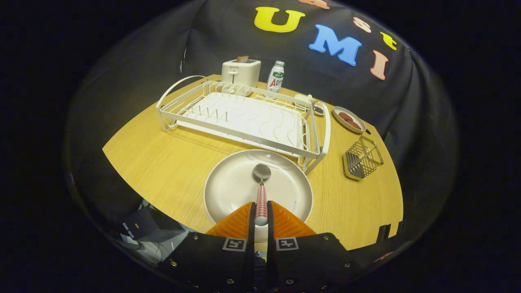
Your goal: Take the plate from the dish rack, then take the spoon from the basket and place it into the plate.
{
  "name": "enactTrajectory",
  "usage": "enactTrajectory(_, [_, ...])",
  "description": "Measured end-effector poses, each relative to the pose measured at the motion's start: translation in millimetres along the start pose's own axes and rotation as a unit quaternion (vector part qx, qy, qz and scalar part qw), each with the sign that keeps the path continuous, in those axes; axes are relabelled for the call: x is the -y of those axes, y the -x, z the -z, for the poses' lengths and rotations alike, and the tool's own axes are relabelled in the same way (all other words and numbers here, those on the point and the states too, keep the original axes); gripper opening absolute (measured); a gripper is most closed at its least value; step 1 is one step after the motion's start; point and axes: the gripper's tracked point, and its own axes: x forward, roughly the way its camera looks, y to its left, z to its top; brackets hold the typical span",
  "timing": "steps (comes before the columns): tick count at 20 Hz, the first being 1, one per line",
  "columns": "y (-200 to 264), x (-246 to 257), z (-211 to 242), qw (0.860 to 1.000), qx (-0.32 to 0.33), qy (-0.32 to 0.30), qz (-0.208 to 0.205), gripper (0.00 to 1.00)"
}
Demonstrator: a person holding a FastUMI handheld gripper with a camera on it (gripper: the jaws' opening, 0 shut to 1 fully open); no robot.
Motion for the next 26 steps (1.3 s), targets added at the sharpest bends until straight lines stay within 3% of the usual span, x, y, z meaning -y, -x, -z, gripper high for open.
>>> enactTrajectory(7, [4, 9, 15, 1.0, -0.01, -0.004, 0.004, 0.21])
enactTrajectory(17, [8, 13, 6, 1.0, -0.002, -0.006, 0.005, 0.21])
enactTrajectory(26, [17, 52, -46, 0.998, 0.039, -0.034, 0.036, 0.21])
